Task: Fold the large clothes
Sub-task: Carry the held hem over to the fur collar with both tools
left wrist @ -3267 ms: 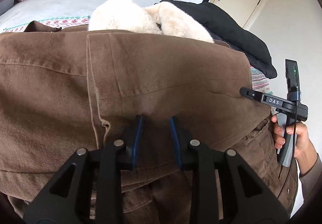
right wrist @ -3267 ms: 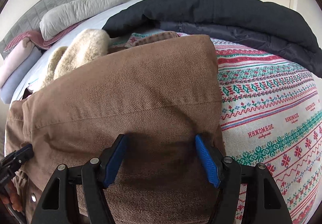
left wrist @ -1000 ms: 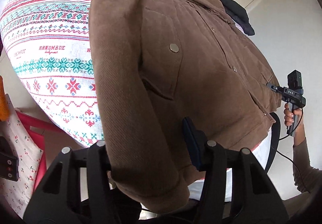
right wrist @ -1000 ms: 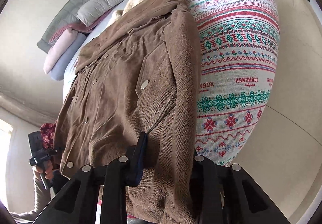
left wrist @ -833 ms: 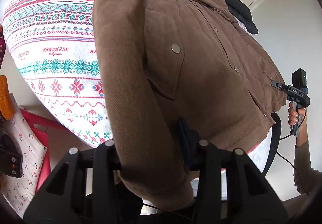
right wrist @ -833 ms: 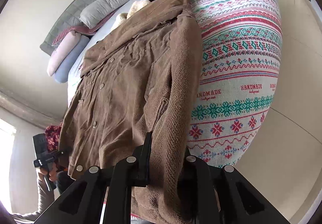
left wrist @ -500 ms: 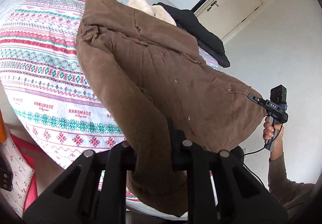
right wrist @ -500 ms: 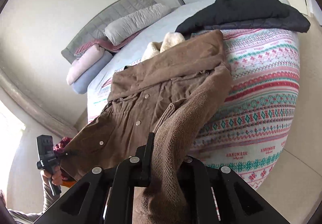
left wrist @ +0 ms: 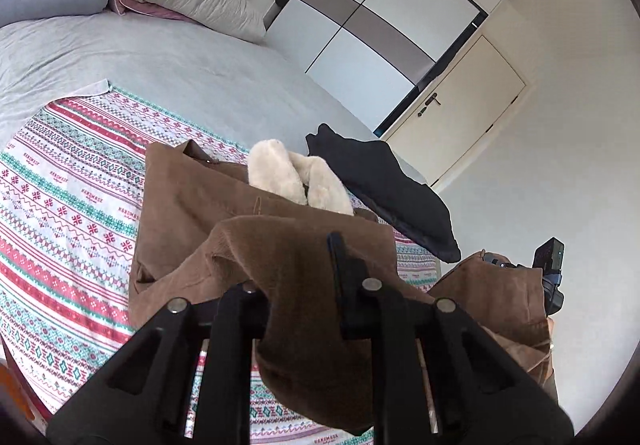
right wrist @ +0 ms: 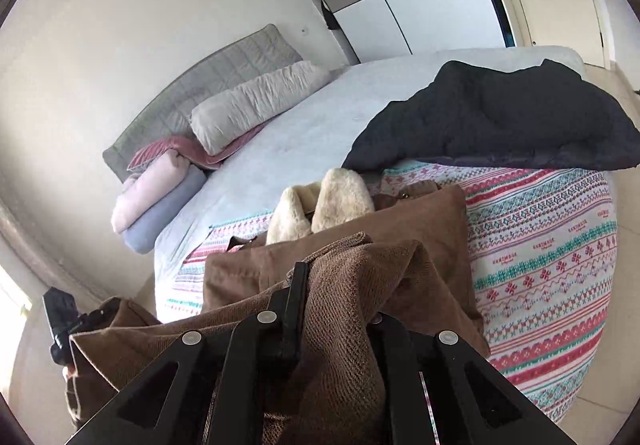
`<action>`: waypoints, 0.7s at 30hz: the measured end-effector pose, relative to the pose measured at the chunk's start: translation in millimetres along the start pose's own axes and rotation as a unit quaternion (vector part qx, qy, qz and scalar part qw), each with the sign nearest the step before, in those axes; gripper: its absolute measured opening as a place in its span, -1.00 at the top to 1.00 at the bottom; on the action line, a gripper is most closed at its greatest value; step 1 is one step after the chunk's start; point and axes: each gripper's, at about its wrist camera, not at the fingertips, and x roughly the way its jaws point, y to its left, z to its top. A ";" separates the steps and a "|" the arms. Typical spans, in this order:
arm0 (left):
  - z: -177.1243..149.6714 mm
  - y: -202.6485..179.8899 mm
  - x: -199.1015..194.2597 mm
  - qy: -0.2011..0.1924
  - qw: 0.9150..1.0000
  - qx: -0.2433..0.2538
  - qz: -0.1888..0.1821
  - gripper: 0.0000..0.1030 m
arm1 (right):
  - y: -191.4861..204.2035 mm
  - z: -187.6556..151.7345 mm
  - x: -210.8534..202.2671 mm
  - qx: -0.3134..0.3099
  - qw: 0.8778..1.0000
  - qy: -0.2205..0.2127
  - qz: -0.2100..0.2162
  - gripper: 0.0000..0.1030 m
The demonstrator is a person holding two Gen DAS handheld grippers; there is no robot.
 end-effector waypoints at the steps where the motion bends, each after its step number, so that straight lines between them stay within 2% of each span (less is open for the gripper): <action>1: 9.8 8.0 11.7 -0.004 1.000 -0.008 0.004 0.64 | -5.6 11.0 11.7 0.007 1.000 -0.003 -0.010 0.80; 4: 34.8 41.1 48.3 -0.012 0.999 -0.033 0.028 0.62 | -28.2 39.0 49.9 0.034 0.999 -0.014 -0.038 0.80; 7: 50.8 81.0 90.4 -0.002 0.996 -0.061 0.057 0.52 | -57.0 55.1 92.3 0.081 0.996 -0.011 -0.041 0.78; 11: 54.3 127.1 154.2 0.060 0.992 -0.095 0.064 0.47 | -82.4 57.2 161.5 0.104 0.992 0.034 -0.067 0.76; 12: 50.4 136.7 169.0 0.078 0.989 -0.108 0.065 0.42 | -88.4 54.2 177.5 0.113 0.990 0.048 -0.066 0.66; 14: 45.8 154.7 187.5 0.096 0.985 -0.134 0.058 0.30 | -99.6 48.3 199.4 0.132 0.987 0.056 -0.066 0.55; 15: 45.0 160.2 192.9 0.099 0.983 -0.148 0.047 0.26 | -105.4 46.1 206.1 0.139 0.987 0.057 -0.062 0.50; 16: 44.6 165.8 193.0 0.099 0.981 -0.163 0.026 0.12 | -111.4 45.2 210.9 0.145 0.986 0.059 -0.057 0.48; 18: 46.1 174.2 186.6 0.094 0.976 -0.193 -0.026 -0.13 | -125.0 45.0 215.4 0.161 0.984 0.069 -0.035 0.47; 19: 46.7 174.9 179.8 0.087 0.975 -0.199 -0.037 -0.25 | -130.9 45.3 214.3 0.170 0.982 0.075 -0.020 0.47; 20: 48.2 173.8 171.7 0.080 0.976 -0.200 -0.038 -0.30 | -137.1 46.4 211.7 0.179 0.981 0.079 -0.004 0.47; 21: 50.5 171.3 162.1 0.072 0.977 -0.197 -0.034 -0.44 | -140.8 50.5 208.9 0.188 0.979 0.081 0.011 0.45</action>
